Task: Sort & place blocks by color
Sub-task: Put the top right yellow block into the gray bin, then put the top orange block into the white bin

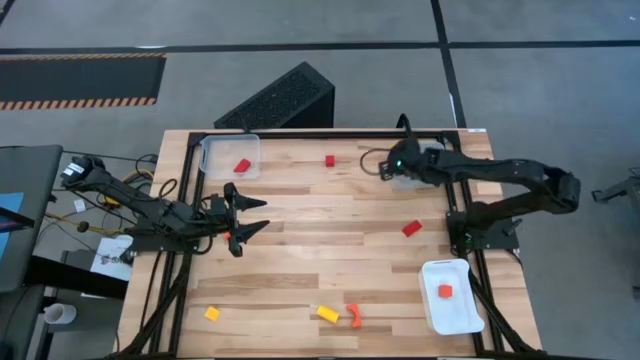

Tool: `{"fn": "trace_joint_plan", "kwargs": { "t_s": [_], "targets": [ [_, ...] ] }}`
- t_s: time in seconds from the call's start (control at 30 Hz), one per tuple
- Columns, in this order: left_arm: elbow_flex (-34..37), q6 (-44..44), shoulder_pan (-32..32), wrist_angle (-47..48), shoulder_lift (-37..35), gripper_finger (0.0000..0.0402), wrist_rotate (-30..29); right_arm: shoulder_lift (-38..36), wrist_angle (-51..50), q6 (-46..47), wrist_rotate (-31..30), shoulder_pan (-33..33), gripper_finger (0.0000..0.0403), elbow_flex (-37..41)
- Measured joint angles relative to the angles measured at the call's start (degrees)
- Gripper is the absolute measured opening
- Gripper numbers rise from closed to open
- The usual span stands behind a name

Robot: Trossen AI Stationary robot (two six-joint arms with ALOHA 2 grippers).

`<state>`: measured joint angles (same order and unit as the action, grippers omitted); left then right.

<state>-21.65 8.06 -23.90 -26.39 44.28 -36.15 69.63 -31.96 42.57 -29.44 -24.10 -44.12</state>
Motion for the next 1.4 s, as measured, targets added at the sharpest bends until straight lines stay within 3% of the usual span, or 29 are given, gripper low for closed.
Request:
{"fn": "trace_joint_plan", "kwargs": {
  "t_s": [0.13,0.33,0.67,0.83,1.4],
  "targets": [
    [0.0,-0.14,0.06,0.0,0.01,0.0245,-0.44,0.02,-0.32,-1.86,5.91,-7.81,0.0088,2.35],
    [0.0,-0.32,0.31,-0.07,-0.01,0.0245,-0.63,2.8,1.22,-3.4,11.54,-14.1,0.0088,5.22],
    [0.0,-0.27,1.42,0.0,0.0,0.0245,-0.58,16.05,6.42,-5.53,15.87,-14.35,0.0135,5.25],
    [0.0,-0.29,1.44,0.18,-0.01,0.0245,-0.58,18.56,8.24,-6.36,16.42,-14.18,0.0164,5.03],
    [0.0,-0.27,1.46,0.48,0.0,0.0245,-0.53,0.97,-0.58,-7.06,14.47,-14.29,0.0201,5.4]
  ]
}}
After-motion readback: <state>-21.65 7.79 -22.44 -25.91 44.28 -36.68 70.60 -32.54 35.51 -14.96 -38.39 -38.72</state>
